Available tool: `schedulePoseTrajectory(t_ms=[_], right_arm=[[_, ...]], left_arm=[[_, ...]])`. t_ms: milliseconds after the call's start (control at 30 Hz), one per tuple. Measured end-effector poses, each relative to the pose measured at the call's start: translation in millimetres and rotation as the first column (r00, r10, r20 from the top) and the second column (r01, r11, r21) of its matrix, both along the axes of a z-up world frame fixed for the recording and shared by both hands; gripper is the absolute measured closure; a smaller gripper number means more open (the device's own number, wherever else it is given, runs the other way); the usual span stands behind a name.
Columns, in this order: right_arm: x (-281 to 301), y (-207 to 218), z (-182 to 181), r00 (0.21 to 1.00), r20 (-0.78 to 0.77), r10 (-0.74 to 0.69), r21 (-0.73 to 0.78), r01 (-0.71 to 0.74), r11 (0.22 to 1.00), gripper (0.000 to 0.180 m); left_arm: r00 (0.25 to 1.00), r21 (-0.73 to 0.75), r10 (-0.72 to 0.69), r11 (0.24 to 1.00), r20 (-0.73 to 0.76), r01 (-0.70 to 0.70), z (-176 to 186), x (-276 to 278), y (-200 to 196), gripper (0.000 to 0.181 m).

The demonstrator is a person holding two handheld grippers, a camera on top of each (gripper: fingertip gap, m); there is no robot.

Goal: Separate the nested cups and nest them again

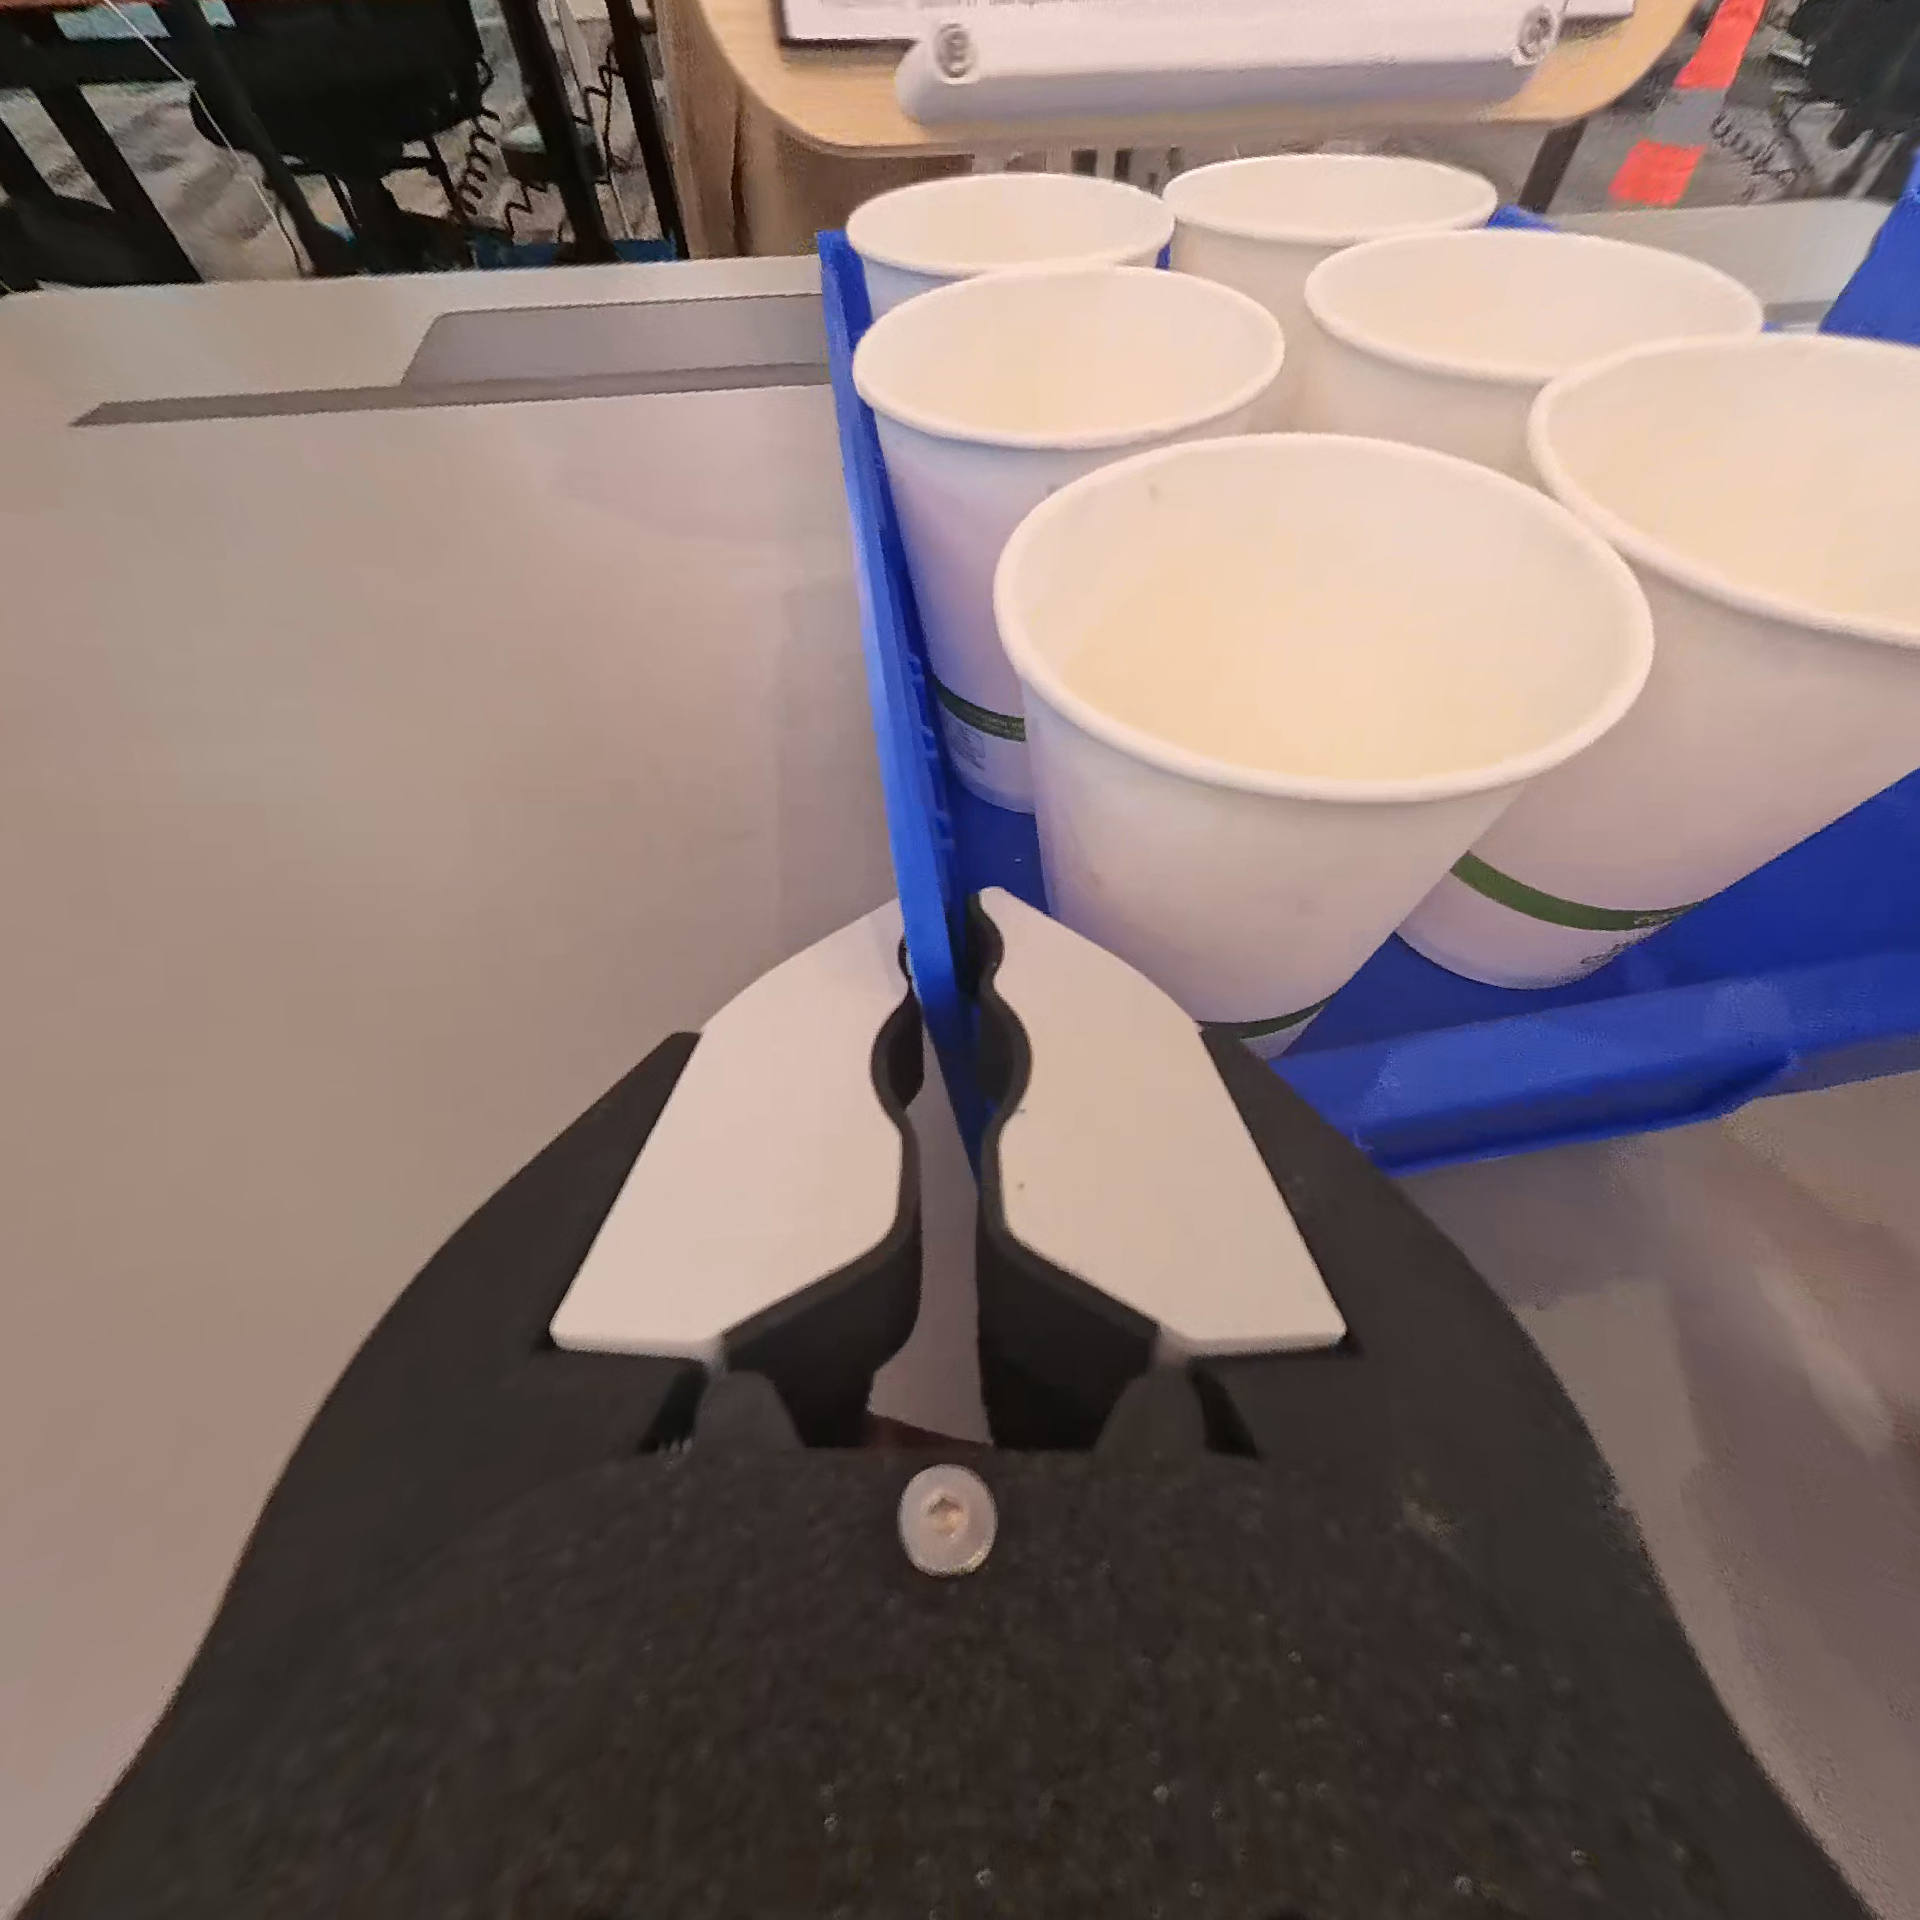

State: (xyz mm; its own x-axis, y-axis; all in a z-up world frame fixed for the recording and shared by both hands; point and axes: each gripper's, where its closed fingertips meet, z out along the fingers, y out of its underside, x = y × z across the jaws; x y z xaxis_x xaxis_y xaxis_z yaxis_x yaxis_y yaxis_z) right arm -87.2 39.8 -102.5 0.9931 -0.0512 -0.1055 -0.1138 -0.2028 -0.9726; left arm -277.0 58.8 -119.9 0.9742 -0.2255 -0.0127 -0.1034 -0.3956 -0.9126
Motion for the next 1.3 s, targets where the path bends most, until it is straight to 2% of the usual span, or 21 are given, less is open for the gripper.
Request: schedulePoseTrajectory(t_ms=[133, 400, 600, 800, 1000, 1033, 1133, 1167, 1300], right_arm=[[-51.8, -3.1, 7.2, 0.994, 0.09, 0.055, 0.032, -0.058, 0.998, 0.176], [-176.1, 10.8, 3.2, 0.986, 0.065, 0.152, 0.015, -0.153, 0.988, 0.175], [-236.1, 25.6, -7.4, 0.981, 0.047, 0.187, -0.023, -0.186, 0.982, 0.175], [-244.8, 32.8, -19.9, 0.983, 0.0, 0.186, -0.093, -0.185, 0.978, 0.174], [-247.1, 34.2, -19.7, 0.959, -0.089, 0.268, -0.132, -0.278, 0.952, 0.171], [-248.8, 32.3, -19.7, 0.95, -0.098, 0.297, -0.128, -0.308, 0.943, 0.17], [-251.8, 16.7, -24.2, 0.904, -0.133, 0.405, -0.161, -0.423, 0.892, 0.162], [-247.3, 10.7, -25.4, 0.894, -0.155, 0.42, -0.174, -0.444, 0.879, 0.157], [-204.7, -16.6, -9.9, 0.848, -0.124, 0.516, -0.156, -0.53, 0.833, 0.145]], left_arm=[[0.999, 0.014, 0.021, 1.0, 0.038, -0.021, 6.1, -48.7, -3.2, 0.178], [0.995, 0.017, 0.092, 0.996, -0.024, -0.092, 11.0, -173.3, 1.6, 0.178], [0.994, 0.011, 0.105, 0.994, -0.038, -0.105, 6.6, -236.1, 18.4, 0.178], [0.997, 0.038, 0.079, 0.996, 0.006, -0.08, -5.9, -245.7, 34.0, 0.178], [0.994, 0.035, 0.101, 0.994, 0.051, -0.103, -5.7, -246.1, 39.0, 0.178], [0.992, 0.036, 0.113, 0.993, 0.053, -0.115, -5.5, -247.8, 39.2, 0.175], [0.987, 0.027, 0.159, 0.987, 0.001, -0.159, -7.4, -253.7, 35.3, 0.146], [0.983, 0.025, 0.183, 0.983, -0.011, -0.183, -6.4, -257.5, 31.0, 0.142], [0.974, 0.05, 0.2, 0.977, 0.11, -0.206, 16.4, -252.1, -0.5, 0.131]])
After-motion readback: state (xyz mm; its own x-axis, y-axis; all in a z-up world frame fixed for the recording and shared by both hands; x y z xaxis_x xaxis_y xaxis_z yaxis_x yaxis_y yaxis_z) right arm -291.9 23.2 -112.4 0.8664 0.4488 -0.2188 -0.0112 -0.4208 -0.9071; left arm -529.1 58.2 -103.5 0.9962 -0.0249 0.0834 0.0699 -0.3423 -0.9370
